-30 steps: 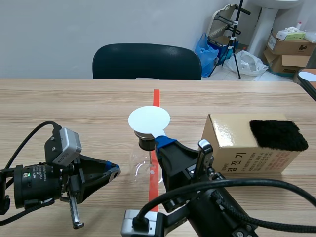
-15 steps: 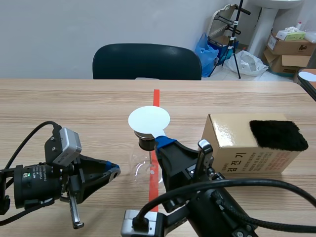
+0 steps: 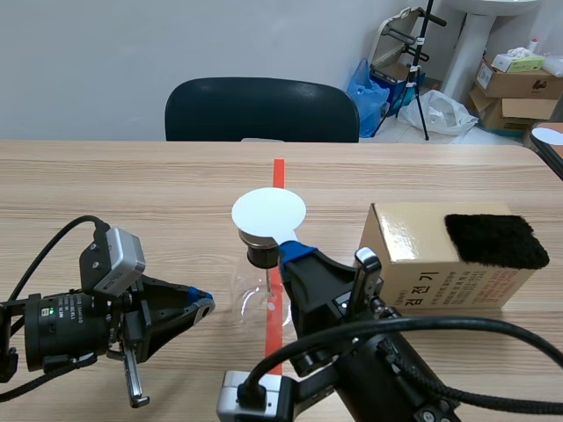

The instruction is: Do the electroscope experiment

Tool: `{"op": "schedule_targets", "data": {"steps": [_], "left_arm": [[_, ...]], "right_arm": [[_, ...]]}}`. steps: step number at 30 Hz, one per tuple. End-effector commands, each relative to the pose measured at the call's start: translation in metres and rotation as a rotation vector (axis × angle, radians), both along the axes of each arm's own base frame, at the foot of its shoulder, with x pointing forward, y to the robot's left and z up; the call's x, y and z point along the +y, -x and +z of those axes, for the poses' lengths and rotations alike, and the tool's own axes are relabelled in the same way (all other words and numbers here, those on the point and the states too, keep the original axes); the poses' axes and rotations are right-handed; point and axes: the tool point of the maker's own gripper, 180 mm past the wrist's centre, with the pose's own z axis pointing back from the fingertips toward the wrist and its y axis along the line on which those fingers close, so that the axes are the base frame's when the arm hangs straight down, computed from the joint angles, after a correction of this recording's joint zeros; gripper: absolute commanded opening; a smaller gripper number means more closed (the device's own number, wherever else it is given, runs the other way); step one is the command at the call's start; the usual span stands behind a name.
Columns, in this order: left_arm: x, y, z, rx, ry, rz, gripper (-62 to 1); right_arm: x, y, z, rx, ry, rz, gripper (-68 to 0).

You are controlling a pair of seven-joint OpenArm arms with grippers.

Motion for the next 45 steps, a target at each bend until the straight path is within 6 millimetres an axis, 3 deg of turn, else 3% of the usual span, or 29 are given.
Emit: {"op": "schedule_targets", "data": {"steps": [1, 25, 34, 45], "left_arm": [[-0.003, -0.007, 0.011, -0.028, 0.032, 0.003, -57.5], [-0.003, -0.007, 0.011, -0.028, 0.032, 0.003, -57.5], [-0.003, -0.007, 0.011, -0.028, 0.032, 0.003, -57.5], [-0.003, -0.007, 0.011, -0.028, 0.032, 0.003, -57.5]], "right_arm": [[-0.003, -0.005, 0.008, -0.028, -0.007, -0.015, -66.5], [-0.071, -0.034, 0.009, -0.022, -0.034, -0.425, -66.5], [-0.084, -0.036, 0.009, -0.021, -0.039, -0.499, -66.5], [-0.082, -0.035, 0.009, -0.020, -0.038, -0.487, -66.5]]}}
